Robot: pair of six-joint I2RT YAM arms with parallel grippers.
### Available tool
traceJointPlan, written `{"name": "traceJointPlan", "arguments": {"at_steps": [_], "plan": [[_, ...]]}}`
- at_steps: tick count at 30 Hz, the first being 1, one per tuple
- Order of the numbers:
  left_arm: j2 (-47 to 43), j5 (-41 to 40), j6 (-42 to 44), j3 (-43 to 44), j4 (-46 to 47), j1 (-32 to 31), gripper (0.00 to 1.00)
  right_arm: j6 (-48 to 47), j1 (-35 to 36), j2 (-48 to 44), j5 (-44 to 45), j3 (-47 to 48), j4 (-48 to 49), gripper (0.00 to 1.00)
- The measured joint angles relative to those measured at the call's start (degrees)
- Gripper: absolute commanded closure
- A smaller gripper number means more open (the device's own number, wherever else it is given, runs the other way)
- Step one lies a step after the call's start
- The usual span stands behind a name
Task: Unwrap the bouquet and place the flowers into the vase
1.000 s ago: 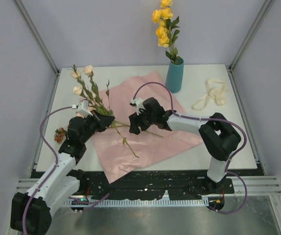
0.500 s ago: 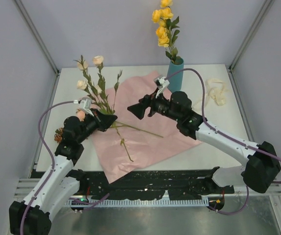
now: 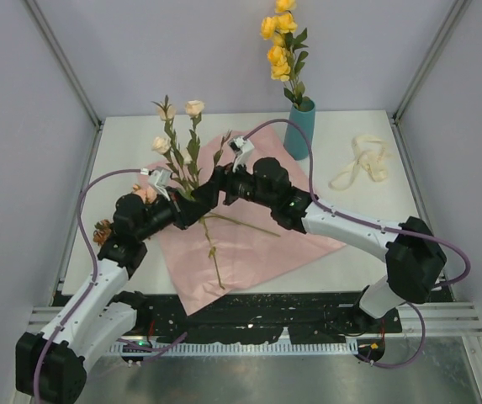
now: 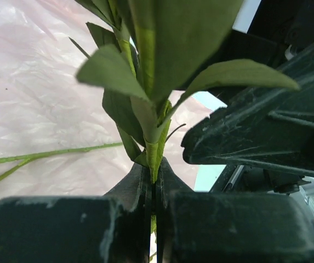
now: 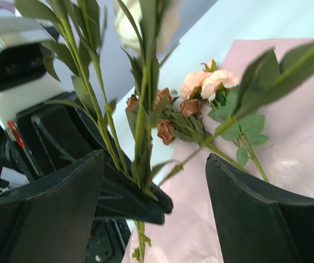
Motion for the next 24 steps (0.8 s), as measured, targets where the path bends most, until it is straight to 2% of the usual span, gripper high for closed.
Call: {"name": "traceJointPlan", "arguments": {"at_steps": [9, 15, 18, 19, 20, 22, 23, 24], "plan": [[0.63, 1.42, 0.31, 0.09, -0.04, -0.33, 1.00, 0.13, 1.66, 4.42, 1.01, 6.36, 0.02, 0.26], [0.76, 1.73, 0.68, 0.15, -0.31, -0.33, 1.00, -0.17, 2.71, 5.97, 1.49, 6.51, -1.25, 0.37], [1.22, 1.81, 1.07, 0.20, -0.46, -0.33, 1.00, -0.70, 2.67, 6.51, 1.44, 6.73, -2.54, 0.56], [1.42, 1.81, 1.18, 0.20, -0.59, -0.33, 1.00, -0.98, 2.69, 6.62, 1.42, 6.95, -2.86, 0.72], [1.60, 1.79, 1.22, 0.22, -0.72, -0.33, 0.98, -1.22, 2.71, 6.64, 1.27, 7.28, -3.17, 0.79], [1.84, 1.73, 1.25, 0.48, -0.98, -0.33, 0.89, -1.77, 2.78, 6.64, 0.68, 7.80, -3.13, 0.89], [1.88, 1.70, 1.29, 0.92, -1.36, -0.33, 0.78, -2.27, 2.95, 6.64, 0.48, 7.85, -2.56, 0.92], [1.86, 1.66, 1.40, 1.31, -1.62, -0.26, 0.60, -2.78, 2.93, 6.64, 0.31, 7.85, -1.81, 0.93]]}}
